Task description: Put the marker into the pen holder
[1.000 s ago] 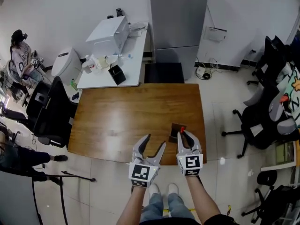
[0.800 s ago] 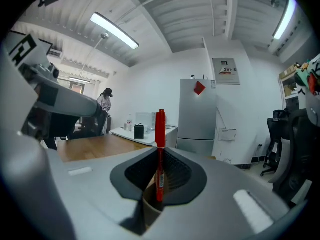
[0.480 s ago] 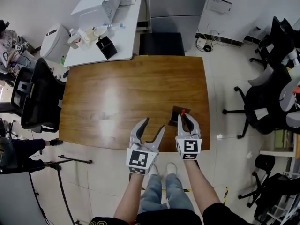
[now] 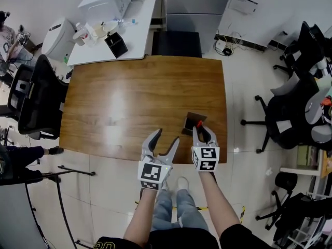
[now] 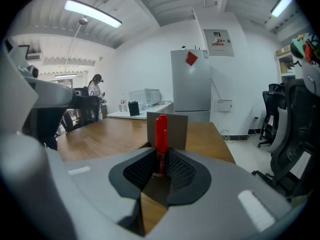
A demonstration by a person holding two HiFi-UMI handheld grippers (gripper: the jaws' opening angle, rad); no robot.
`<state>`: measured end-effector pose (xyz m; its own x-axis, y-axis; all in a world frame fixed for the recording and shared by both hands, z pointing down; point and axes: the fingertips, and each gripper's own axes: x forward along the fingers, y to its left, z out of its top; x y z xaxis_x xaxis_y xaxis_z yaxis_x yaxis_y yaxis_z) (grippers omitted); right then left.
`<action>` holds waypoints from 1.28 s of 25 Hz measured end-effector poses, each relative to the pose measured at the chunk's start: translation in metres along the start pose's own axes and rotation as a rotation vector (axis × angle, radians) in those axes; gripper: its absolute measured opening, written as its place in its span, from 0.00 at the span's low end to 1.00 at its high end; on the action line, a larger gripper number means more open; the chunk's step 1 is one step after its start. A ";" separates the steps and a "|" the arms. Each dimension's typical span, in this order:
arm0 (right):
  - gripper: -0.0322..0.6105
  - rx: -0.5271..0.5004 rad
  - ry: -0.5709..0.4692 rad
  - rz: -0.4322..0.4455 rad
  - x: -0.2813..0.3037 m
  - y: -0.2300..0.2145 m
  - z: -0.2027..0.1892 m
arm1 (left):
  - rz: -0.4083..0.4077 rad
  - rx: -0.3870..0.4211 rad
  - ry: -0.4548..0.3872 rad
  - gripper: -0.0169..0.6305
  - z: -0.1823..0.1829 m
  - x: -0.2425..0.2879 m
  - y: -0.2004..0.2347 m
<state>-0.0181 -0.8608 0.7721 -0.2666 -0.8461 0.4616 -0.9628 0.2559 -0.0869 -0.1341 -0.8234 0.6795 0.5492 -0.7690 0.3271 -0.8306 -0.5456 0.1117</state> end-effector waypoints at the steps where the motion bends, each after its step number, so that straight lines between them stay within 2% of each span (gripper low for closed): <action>1: 0.19 0.009 0.008 0.006 0.000 0.001 0.001 | 0.002 -0.001 -0.001 0.42 0.001 -0.002 0.001; 3: 0.27 0.019 0.007 0.004 -0.005 0.002 0.006 | 0.007 0.002 -0.007 0.42 0.005 -0.008 0.002; 6: 0.30 0.037 -0.028 -0.008 -0.030 0.006 0.024 | 0.010 0.005 -0.026 0.42 0.019 -0.026 -0.001; 12: 0.34 0.092 -0.191 -0.029 -0.117 0.029 0.088 | 0.032 0.016 -0.124 0.42 0.073 -0.087 -0.009; 16: 0.35 0.045 -0.327 -0.033 -0.187 0.052 0.136 | 0.077 0.083 -0.205 0.42 0.113 -0.139 -0.017; 21: 0.37 -0.036 -0.481 -0.029 -0.267 0.077 0.178 | 0.102 0.089 -0.296 0.42 0.136 -0.188 -0.036; 23: 0.38 -0.056 -0.526 0.000 -0.292 0.089 0.185 | 0.099 0.089 -0.330 0.42 0.135 -0.204 -0.050; 27: 0.41 -0.089 -0.592 0.035 -0.339 0.102 0.187 | 0.144 0.133 -0.336 0.45 0.129 -0.241 -0.082; 32: 0.41 -0.124 -0.617 0.120 -0.413 0.102 0.153 | 0.223 0.139 -0.397 0.46 0.125 -0.295 -0.153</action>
<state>-0.0131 -0.5568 0.4373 -0.3848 -0.9121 -0.1413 -0.9220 0.3869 0.0134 -0.1576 -0.5544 0.4488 0.3742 -0.9255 -0.0579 -0.9269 -0.3712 -0.0557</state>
